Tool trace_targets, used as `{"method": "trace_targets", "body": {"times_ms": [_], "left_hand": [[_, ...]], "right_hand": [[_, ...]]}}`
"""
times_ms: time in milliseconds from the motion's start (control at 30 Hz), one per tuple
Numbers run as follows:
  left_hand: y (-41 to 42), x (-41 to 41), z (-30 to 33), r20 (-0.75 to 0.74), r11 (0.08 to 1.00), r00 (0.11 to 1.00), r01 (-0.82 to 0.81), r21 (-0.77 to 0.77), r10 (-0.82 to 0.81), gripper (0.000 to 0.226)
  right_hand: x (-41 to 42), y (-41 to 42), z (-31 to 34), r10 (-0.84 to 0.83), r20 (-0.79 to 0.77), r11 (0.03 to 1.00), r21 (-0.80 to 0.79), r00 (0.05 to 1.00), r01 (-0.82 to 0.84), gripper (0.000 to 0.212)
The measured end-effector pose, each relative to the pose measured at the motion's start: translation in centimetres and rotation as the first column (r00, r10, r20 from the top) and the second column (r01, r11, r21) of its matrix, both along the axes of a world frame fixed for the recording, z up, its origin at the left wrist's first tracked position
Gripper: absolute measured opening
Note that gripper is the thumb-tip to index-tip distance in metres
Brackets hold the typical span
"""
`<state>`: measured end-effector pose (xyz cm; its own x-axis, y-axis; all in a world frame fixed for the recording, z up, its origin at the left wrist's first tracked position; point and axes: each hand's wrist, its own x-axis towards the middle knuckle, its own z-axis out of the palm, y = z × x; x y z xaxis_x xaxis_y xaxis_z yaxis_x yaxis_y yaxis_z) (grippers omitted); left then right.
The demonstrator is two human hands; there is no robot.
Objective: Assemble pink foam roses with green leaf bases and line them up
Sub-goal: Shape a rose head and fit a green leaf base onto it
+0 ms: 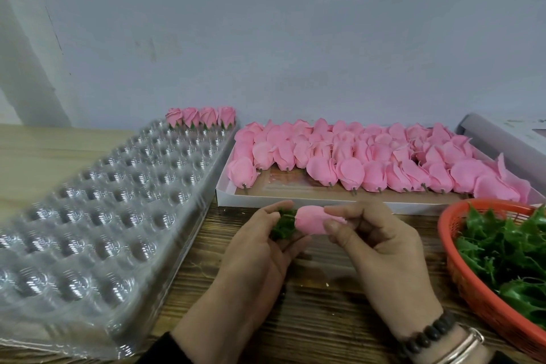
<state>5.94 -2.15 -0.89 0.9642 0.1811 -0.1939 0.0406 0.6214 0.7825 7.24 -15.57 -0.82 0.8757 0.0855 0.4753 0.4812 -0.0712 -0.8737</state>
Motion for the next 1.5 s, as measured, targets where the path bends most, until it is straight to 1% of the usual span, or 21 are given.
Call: {"method": "trace_targets", "body": {"times_ms": [100, 167, 267, 400, 567, 667, 767, 833, 933, 1000, 1067, 1100, 1133, 1200, 1233, 1267, 1300, 1333, 1367, 1433, 1500], "left_hand": [[0.0, 0.0, -0.1, 0.013, 0.999, 1.000, -0.006, 0.049, 0.006, 0.028], [0.0, 0.1, -0.2, 0.015, 0.998, 1.000, -0.021, 0.061, 0.020, 0.026], [0.0, 0.1, -0.6, 0.047, 0.997, 0.999, -0.023, 0.070, 0.020, 0.027], [-0.2, 0.1, -0.6, 0.084, 0.996, 0.996, 0.002, 0.090, -0.010, 0.031], [-0.3, -0.2, -0.5, 0.121, 0.971, 0.992, 0.001, 0.240, -0.031, 0.035], [-0.5, -0.4, -0.3, 0.138, 0.959, 0.989, 0.008, 0.282, -0.049, 0.037], [-0.7, -0.6, -0.1, 0.156, 0.944, 0.983, 0.043, 0.328, -0.099, 0.042], [-1.0, -0.9, 0.0, 0.179, 0.916, 0.973, 0.066, 0.396, -0.148, 0.047], [-1.3, -1.4, 0.1, 0.198, 0.839, 0.957, 0.072, 0.539, -0.209, 0.049], [-1.3, -1.4, 0.2, 0.211, 0.797, 0.945, 0.076, 0.600, -0.249, 0.056], [-1.2, -1.5, 0.3, 0.229, 0.763, 0.941, 0.045, 0.645, -0.250, 0.065], [-1.0, -1.4, 0.2, 0.232, 0.719, 0.943, 0.011, 0.695, -0.238, 0.069], [-0.8, -1.4, 0.2, 0.222, 0.641, 0.947, -0.024, 0.767, -0.230, 0.072], [-0.4, -1.2, 0.0, 0.181, 0.427, 0.963, -0.081, 0.900, -0.198, 0.073], [-0.1, -1.2, -0.1, 0.167, 0.324, 0.970, -0.103, 0.940, -0.176, 0.068], [0.1, -1.1, -0.2, 0.169, 0.249, 0.972, -0.126, 0.960, -0.161, 0.057], [0.2, -1.1, -0.2, 0.179, 0.203, 0.971, -0.146, 0.968, -0.157, 0.041], [0.2, -1.1, -0.2, 0.188, 0.181, 0.969, -0.159, 0.971, -0.158, 0.026], [0.2, -1.2, -0.2, 0.190, 0.177, 0.969, -0.161, 0.971, -0.158, 0.018], [0.1, -1.3, -0.3, 0.183, 0.209, 0.969, -0.147, 0.967, -0.163, 0.017], [-0.3, -1.5, -0.3, 0.170, 0.234, 0.969, -0.126, 0.964, -0.180, 0.022]], "right_hand": [[-0.1, -0.1, 0.2, -0.021, 0.043, 1.000, -0.004, 0.999, 0.022, 0.028], [-0.2, -0.1, 0.2, -0.019, 0.076, 0.999, -0.045, 0.997, 0.023, 0.024], [-0.3, 0.0, 0.2, -0.002, 0.102, 0.992, -0.127, 0.995, 0.015, 0.030], [-0.3, 0.1, 0.2, -0.005, 0.122, 0.984, -0.176, 0.992, 0.026, 0.032], [-0.3, 0.0, 0.1, -0.043, 0.146, 0.983, -0.171, 0.988, 0.068, 0.034], [-0.2, -0.1, 0.1, -0.060, 0.158, 0.981, -0.171, 0.986, 0.087, 0.032], [-0.2, -0.1, 0.1, -0.058, 0.196, 0.973, -0.208, 0.979, 0.100, 0.030], [-0.2, -0.1, 0.1, -0.050, 0.217, 0.965, -0.239, 0.975, 0.103, 0.024], [-0.1, -0.1, 0.1, -0.057, 0.234, 0.965, -0.238, 0.971, 0.114, 0.022], [0.0, -0.3, 0.2, -0.061, 0.237, 0.970, -0.217, 0.970, 0.114, 0.025], [0.1, -0.3, 0.2, -0.048, 0.228, 0.973, -0.210, 0.973, 0.098, 0.025], [0.1, -0.2, 0.2, -0.037, 0.216, 0.975, -0.208, 0.976, 0.083, 0.025], [0.1, -0.2, 0.2, -0.027, 0.204, 0.977, -0.201, 0.979, 0.069, 0.025], [0.2, -0.3, 0.2, -0.013, 0.191, 0.983, -0.178, 0.981, 0.048, 0.031], [0.1, -0.4, 0.2, -0.001, 0.190, 0.985, -0.169, 0.982, 0.033, 0.033], [0.0, -0.4, 0.2, 0.021, 0.192, 0.986, -0.167, 0.981, 0.012, 0.031], [-0.2, -0.3, 0.3, 0.051, 0.194, 0.985, -0.173, 0.980, -0.017, 0.026], [-0.4, -0.2, 0.4, 0.080, 0.203, 0.982, -0.185, 0.976, -0.042, 0.022], [-0.6, -0.1, 0.5, 0.109, 0.213, 0.977, -0.201, 0.971, -0.065, 0.020], [-0.7, -0.1, 0.7, 0.156, 0.233, 0.963, -0.253, 0.960, -0.095, 0.014], [-0.8, -0.1, 0.7, 0.197, 0.277, 0.939, -0.331, 0.940, -0.099, 0.012]]}}
